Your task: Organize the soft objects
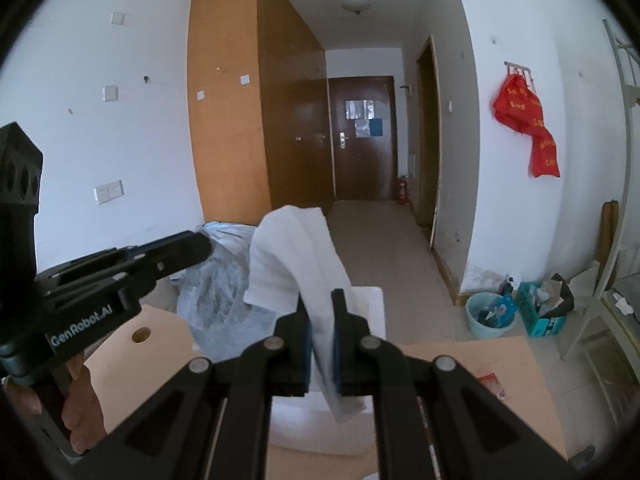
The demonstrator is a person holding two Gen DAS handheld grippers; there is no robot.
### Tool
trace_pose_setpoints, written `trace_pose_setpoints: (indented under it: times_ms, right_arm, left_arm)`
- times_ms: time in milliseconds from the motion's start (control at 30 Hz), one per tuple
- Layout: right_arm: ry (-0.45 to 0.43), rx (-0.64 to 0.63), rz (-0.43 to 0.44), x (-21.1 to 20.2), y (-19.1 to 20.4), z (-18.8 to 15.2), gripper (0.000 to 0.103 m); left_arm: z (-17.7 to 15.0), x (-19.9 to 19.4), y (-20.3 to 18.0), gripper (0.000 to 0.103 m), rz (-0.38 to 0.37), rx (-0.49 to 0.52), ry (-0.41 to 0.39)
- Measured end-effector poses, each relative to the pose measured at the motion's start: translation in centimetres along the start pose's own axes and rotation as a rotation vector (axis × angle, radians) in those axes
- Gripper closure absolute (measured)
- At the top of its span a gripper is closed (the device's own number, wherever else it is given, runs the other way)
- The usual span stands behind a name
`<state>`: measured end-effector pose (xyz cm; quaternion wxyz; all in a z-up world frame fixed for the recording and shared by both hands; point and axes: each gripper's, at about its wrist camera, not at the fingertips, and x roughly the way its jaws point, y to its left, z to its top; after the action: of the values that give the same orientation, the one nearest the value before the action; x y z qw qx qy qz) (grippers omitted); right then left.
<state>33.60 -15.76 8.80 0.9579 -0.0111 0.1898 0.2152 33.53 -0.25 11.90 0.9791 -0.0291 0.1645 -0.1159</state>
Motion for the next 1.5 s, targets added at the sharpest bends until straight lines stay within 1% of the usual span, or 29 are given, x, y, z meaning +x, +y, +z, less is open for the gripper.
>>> trace_pose_setpoints:
  times_ms: [67,233,367,433,633,767,833,867,900,933,967,1000,1067,1167,1333,1500]
  right_arm:
    - [0.016,0.008,-0.006,0.7,-0.3,-0.2,0.092]
    - [0.041,0.018,-0.026,1.9,-0.7,-0.4,0.092]
    - [0.041,0.012,-0.032,1.7,-0.6,-0.3,0.092]
    - [0.04,0.013,-0.03,1.5,-0.5,-0.3,0.092]
    - [0.049,0.01,-0.029,1.5,-0.4,-0.4,0.092]
    - [0.052,0.014,-0.034,1.6,-0.3,-0.1,0.092]
    - [0.052,0.015,-0.036,1.7,-0.4,0.0,0.092]
    - [0.051,0.016,-0.037,1.6,-0.4,0.0,0.092]
    - [0.052,0.016,-0.037,1.6,-0.3,0.0,0.092]
    - [0.053,0.017,-0.038,1.7,-0.3,0.0,0.092]
    - [0.054,0.019,-0.038,1.7,-0.3,0.0,0.092]
    - [0.055,0.02,-0.039,1.8,-0.4,0.0,0.092]
    - [0.055,0.022,-0.042,1.9,-0.5,0.0,0.092]
    - [0.052,0.022,-0.043,1.8,-0.4,0.0,0.092]
    - [0.051,0.023,-0.046,1.8,-0.5,-0.1,0.092]
    - [0.055,0.024,-0.042,1.9,-0.5,-0.2,0.092]
  left_arm:
    - [-0.3,0.7,0.2,0.093,0.017,0.002,-0.002]
    - [-0.9,2.9,0.5,0.093,0.024,0.017,0.014]
    - [-1.5,5.0,1.1,0.093,0.006,-0.003,0.088]
    - [-1.7,5.4,1.0,0.093,0.005,0.004,0.105]
    - [-1.8,5.5,0.6,0.092,0.019,0.013,0.105]
    - [-1.9,6.1,0.6,0.091,0.038,0.008,0.132]
    - [-1.9,6.4,0.6,0.085,0.043,0.01,0.141]
    - [-1.9,6.5,0.5,0.073,0.042,0.012,0.144]
    - [-1.9,6.5,0.5,0.052,0.043,0.015,0.145]
    - [-2.0,6.5,0.4,0.04,0.049,0.019,0.145]
    - [-2.0,6.4,0.4,0.023,0.057,0.021,0.136]
    - [-2.1,6.2,0.3,0.014,0.063,0.02,0.123]
    - [-2.0,5.8,0.3,0.011,0.081,0.023,0.095]
    - [-2.0,6.0,0.4,0.008,0.083,0.037,0.107]
    - [-2.1,6.6,0.4,0.008,0.094,0.036,0.13]
    - [-1.8,5.9,0.4,0.008,0.104,0.042,0.116]
